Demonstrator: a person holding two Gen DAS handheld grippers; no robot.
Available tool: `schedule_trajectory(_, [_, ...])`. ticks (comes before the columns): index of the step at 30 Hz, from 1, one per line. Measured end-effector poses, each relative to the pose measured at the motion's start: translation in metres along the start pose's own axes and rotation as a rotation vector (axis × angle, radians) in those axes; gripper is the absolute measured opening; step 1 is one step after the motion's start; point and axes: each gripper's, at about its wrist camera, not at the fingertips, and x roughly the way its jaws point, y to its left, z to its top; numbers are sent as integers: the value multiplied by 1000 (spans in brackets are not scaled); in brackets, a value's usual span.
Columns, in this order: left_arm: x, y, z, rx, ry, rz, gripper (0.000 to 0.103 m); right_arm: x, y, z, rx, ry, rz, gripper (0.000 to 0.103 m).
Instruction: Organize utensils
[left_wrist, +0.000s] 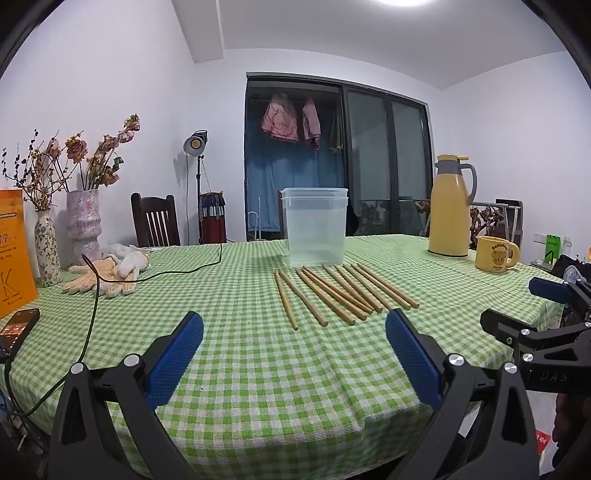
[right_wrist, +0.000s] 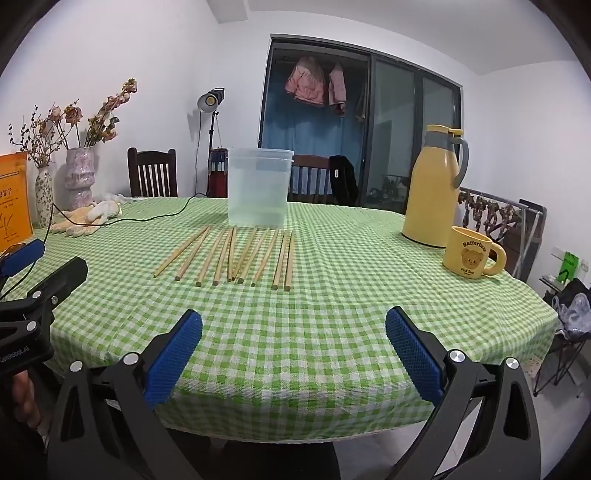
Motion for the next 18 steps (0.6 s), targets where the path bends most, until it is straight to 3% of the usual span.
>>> schedule_trajectory(18, [-2, 1, -3, 2, -12, 6, 96, -1, -1, 2, 3, -4, 6, 96])
